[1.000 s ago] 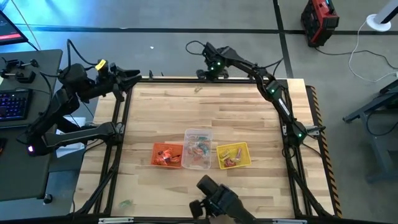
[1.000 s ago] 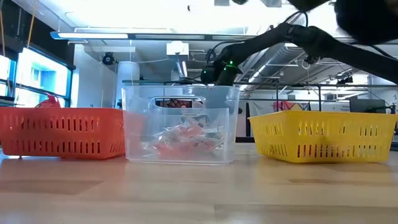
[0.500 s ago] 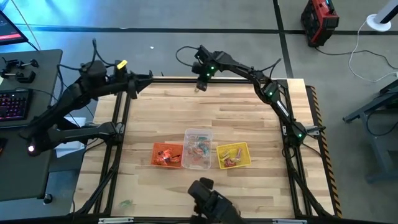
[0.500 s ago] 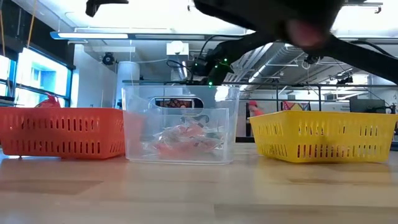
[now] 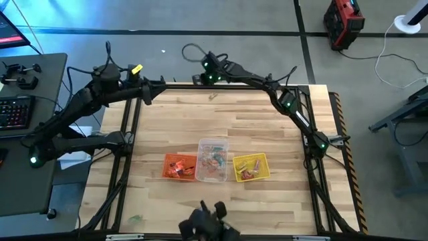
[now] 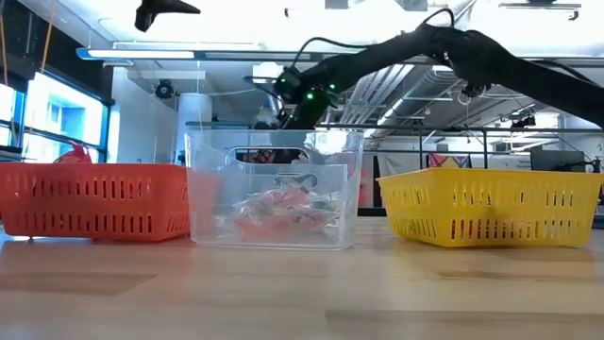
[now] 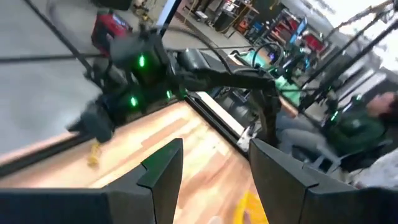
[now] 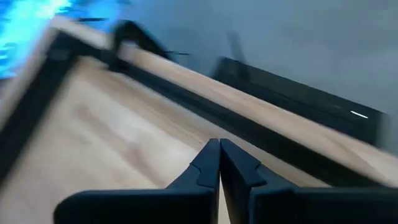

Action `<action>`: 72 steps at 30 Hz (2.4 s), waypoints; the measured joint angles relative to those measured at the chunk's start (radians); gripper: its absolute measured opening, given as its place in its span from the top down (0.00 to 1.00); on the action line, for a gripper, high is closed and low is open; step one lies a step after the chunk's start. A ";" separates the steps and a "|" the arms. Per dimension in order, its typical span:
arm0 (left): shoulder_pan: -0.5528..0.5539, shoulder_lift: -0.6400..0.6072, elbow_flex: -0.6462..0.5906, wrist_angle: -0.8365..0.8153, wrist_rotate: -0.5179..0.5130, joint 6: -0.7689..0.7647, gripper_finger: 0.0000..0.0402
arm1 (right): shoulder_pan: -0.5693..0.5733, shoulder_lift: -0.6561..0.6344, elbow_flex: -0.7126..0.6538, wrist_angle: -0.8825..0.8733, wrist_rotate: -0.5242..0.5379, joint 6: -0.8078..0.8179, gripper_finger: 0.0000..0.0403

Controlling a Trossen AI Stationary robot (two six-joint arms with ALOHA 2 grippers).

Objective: Sort candy by brand, put in halloween buckets
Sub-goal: Put the yellow candy into the yellow bin

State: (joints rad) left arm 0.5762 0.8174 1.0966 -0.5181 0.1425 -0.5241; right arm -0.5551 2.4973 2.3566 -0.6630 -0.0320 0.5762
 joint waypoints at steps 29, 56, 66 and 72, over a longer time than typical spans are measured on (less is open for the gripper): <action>0.113 -0.008 0.000 -0.083 0.240 0.431 0.57 | 0.266 0.067 -0.005 -0.339 0.550 0.467 1.00; 0.055 1.009 0.266 -0.015 -0.014 0.266 0.57 | -0.031 -0.865 -0.565 -0.356 0.329 -0.307 1.00; 0.101 1.363 0.644 -0.163 -0.011 0.328 0.59 | -0.003 -1.085 -0.954 -0.203 0.183 -0.124 1.00; 0.140 1.469 0.737 -0.196 0.052 0.370 0.59 | 0.074 -1.114 -0.997 -0.177 0.177 0.000 1.00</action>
State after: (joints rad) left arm 0.7162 2.2864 1.8335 -0.7137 0.1948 -0.1537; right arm -0.4807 1.3828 1.3594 -0.8396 0.1452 0.5766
